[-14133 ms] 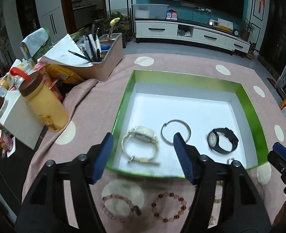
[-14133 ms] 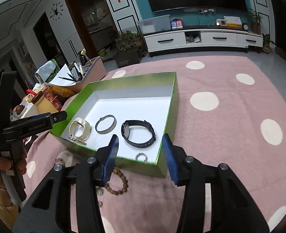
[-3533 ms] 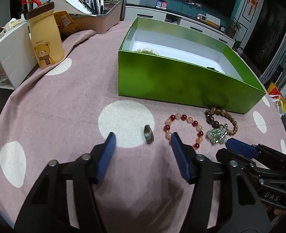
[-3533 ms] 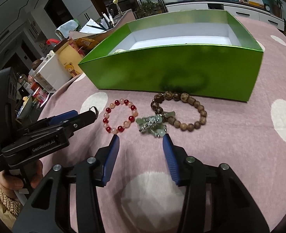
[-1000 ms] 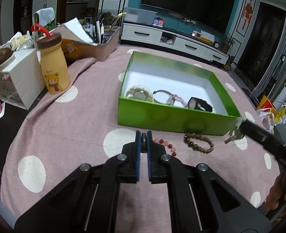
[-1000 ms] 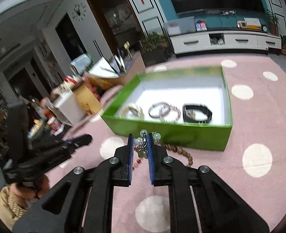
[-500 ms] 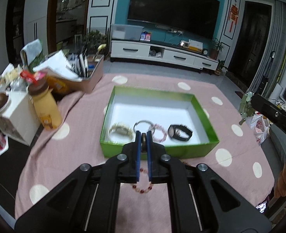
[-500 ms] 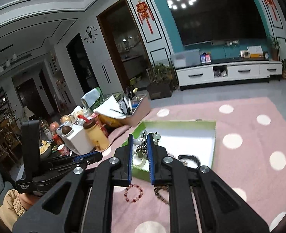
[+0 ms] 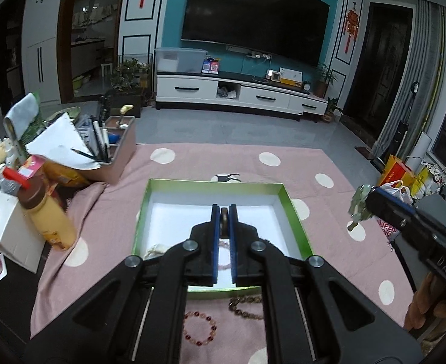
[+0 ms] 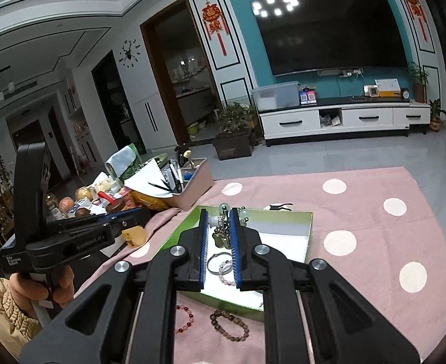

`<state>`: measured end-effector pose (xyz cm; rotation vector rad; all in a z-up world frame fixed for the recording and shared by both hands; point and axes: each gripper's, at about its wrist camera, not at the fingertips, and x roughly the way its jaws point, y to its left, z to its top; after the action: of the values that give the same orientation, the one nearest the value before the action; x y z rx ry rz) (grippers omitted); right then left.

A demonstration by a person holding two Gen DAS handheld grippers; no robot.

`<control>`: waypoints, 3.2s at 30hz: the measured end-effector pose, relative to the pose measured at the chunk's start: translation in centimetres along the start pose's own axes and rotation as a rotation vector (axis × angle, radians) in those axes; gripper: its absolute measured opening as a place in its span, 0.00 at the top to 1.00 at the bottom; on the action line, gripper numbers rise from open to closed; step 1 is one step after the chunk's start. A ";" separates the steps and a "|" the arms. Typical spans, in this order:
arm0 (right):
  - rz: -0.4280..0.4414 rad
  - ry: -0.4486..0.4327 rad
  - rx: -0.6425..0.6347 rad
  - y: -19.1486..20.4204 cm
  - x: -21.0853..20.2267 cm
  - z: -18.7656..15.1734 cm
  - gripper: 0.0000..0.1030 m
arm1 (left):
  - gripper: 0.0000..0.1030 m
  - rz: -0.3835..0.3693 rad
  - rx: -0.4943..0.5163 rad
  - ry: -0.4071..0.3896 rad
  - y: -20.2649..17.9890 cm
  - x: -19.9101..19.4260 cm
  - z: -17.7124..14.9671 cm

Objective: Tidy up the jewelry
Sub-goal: 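Carry the black ring and green charm over the green box, then open both tools to drop the ring and charm into the box, then withdraw both tools and move them over the two remaining bead bracelets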

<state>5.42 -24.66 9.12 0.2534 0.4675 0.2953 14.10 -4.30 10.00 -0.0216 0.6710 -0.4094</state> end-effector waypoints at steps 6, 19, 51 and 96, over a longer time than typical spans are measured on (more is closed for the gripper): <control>0.026 0.081 0.084 -2.4 3.5 0.5 0.87 | 0.95 -0.054 -0.036 0.083 -0.1 4.0 1.3; -0.031 0.236 0.150 -6.0 10.5 -0.6 0.87 | 0.95 -0.074 -0.151 0.260 1.9 13.5 0.9; -0.089 0.234 0.169 -7.3 8.8 -3.9 0.48 | 0.30 0.034 -0.080 0.253 0.8 13.7 -1.9; -0.121 0.212 -0.001 1.3 -2.4 -11.3 0.16 | 0.02 0.234 0.026 0.142 -1.4 -2.1 -13.6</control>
<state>-2.31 -22.32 0.72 0.1929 0.6892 0.2042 3.81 -3.28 0.76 0.1110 0.7989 -0.1947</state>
